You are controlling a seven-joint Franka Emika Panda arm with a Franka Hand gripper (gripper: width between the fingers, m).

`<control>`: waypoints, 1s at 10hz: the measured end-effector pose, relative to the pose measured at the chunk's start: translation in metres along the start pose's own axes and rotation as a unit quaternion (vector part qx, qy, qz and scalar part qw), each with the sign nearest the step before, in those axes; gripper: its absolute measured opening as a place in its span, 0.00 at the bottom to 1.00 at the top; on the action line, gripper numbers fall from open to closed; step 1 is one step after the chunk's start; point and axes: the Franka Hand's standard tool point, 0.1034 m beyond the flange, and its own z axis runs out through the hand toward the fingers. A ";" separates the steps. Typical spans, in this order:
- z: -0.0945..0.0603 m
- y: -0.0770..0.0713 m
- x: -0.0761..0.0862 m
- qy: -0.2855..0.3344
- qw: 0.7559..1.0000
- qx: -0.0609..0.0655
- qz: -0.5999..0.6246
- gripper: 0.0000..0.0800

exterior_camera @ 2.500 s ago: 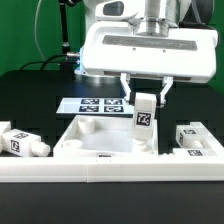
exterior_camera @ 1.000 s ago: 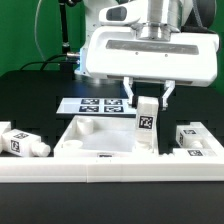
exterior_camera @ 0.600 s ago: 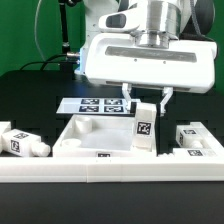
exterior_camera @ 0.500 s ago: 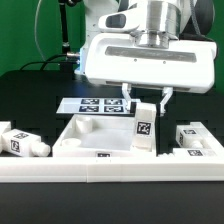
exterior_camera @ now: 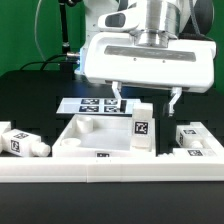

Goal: Assemble one leg

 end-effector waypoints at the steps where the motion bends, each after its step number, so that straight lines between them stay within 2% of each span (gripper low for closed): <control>1: -0.007 0.004 0.008 -0.010 1.000 0.001 0.001 0.78; 2: -0.010 0.008 0.013 -0.029 1.000 0.003 0.002 0.80; 3: -0.010 0.007 0.014 -0.021 1.000 0.003 0.001 0.80; 4: -0.007 0.007 0.009 -0.032 0.999 0.002 0.000 0.81; 5: -0.007 0.007 0.003 -0.089 0.996 0.002 0.004 0.81; 6: -0.007 0.009 0.005 -0.125 0.992 0.002 0.004 0.81; 9: -0.006 0.013 0.000 -0.228 0.974 0.000 0.010 0.81; 10: -0.004 0.013 0.004 -0.245 0.969 -0.001 0.010 0.81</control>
Offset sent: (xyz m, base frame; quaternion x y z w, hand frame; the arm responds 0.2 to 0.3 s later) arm 0.0000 0.0000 0.0000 0.0000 0.0000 0.0000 1.0000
